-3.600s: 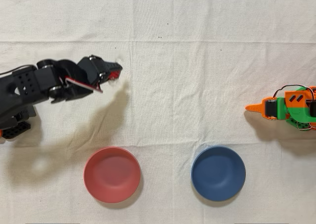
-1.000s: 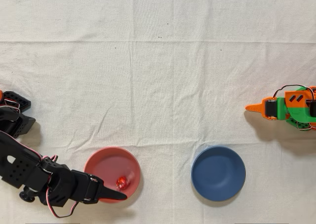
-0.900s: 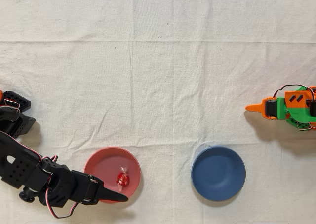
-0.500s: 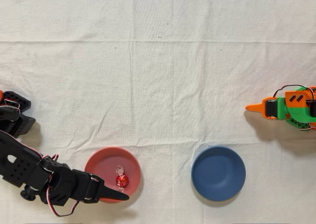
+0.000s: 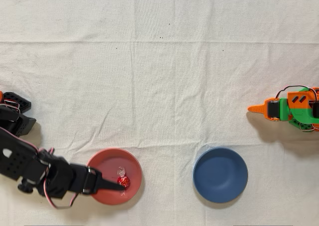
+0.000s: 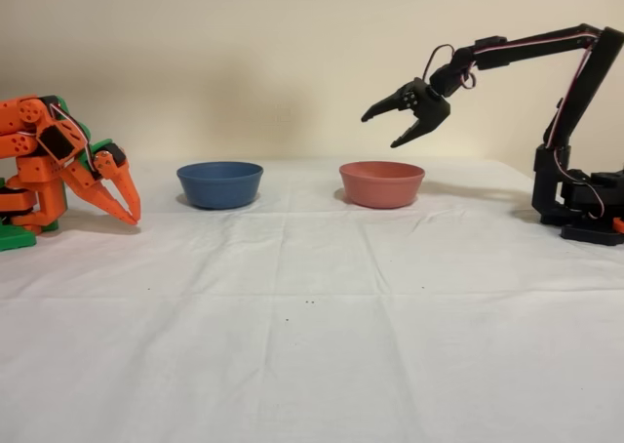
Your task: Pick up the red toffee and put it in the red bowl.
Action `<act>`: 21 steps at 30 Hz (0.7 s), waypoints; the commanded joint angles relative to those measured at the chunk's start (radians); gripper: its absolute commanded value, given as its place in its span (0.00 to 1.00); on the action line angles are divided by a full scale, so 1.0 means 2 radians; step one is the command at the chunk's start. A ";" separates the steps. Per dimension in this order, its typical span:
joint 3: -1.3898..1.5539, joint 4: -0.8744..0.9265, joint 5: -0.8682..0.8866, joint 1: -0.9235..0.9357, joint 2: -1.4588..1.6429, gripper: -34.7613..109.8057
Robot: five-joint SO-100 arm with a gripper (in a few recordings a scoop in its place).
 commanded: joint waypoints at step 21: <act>0.344 -0.131 0.116 -0.218 0.401 0.24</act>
